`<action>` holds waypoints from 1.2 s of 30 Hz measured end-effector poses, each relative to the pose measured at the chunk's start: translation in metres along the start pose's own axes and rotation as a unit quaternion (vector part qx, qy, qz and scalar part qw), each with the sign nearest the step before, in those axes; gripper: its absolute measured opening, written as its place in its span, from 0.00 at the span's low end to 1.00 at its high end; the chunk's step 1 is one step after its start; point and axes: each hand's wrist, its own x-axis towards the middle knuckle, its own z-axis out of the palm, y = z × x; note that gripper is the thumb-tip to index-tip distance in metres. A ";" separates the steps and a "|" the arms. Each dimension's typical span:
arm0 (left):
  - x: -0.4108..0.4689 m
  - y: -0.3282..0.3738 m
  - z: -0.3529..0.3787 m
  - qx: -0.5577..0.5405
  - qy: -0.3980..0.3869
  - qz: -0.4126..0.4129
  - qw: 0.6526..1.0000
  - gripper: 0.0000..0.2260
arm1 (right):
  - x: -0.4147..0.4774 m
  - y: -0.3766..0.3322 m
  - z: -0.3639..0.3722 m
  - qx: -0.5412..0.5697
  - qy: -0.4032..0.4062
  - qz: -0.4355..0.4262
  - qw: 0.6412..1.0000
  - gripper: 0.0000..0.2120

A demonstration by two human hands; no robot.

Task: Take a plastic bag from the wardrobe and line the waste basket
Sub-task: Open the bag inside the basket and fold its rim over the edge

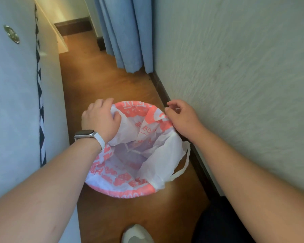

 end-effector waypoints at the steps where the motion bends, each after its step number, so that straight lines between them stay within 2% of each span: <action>1: -0.001 0.003 -0.002 0.005 0.004 0.003 1.000 0.20 | -0.009 -0.002 -0.001 -0.024 -0.009 -0.013 1.000 0.17; 4: -0.004 0.008 -0.008 0.014 0.009 0.008 1.000 0.19 | -0.033 -0.005 -0.002 -0.143 -0.017 -0.023 0.989 0.24; 6: -0.007 0.008 -0.009 0.024 0.002 0.007 1.000 0.18 | -0.045 -0.005 0.001 -0.175 -0.022 -0.013 0.984 0.25; 9: -0.015 0.000 -0.006 0.017 -0.022 -0.006 1.000 0.17 | -0.056 -0.001 0.008 -0.145 -0.064 0.003 0.987 0.21; 12: -0.014 -0.009 0.000 -0.010 -0.052 -0.021 0.998 0.17 | -0.058 0.005 0.014 -0.102 -0.125 0.056 0.985 0.15; 15: -0.006 -0.015 0.004 -0.017 -0.052 -0.030 0.998 0.15 | -0.048 0.010 0.016 -0.122 -0.110 0.052 0.985 0.09; 21: -0.008 -0.014 0.003 -0.031 -0.044 -0.051 0.997 0.19 | -0.043 0.006 0.014 -0.101 -0.098 0.057 0.988 0.09; 23: -0.016 -0.006 -0.004 0.021 -0.005 -0.008 1.000 0.20 | -0.047 0.005 0.013 -0.094 -0.096 0.062 0.989 0.09; 25: -0.022 0.006 -0.015 0.065 -0.001 0.057 0.996 0.19 | -0.051 0.002 0.013 -0.086 -0.093 0.074 0.989 0.09; 30: -0.052 0.054 -0.050 -0.044 -0.148 0.142 0.978 0.15 | -0.062 -0.016 0.008 -0.038 -0.061 0.097 0.993 0.05; 33: -0.079 0.072 -0.066 -0.071 -0.197 0.168 0.963 0.11 | -0.059 -0.022 0.006 -0.005 -0.042 0.107 0.993 0.12; 36: -0.100 0.074 -0.080 -0.037 -0.225 0.189 0.955 0.15 | -0.047 -0.011 0.008 0.028 -0.021 0.098 0.995 0.19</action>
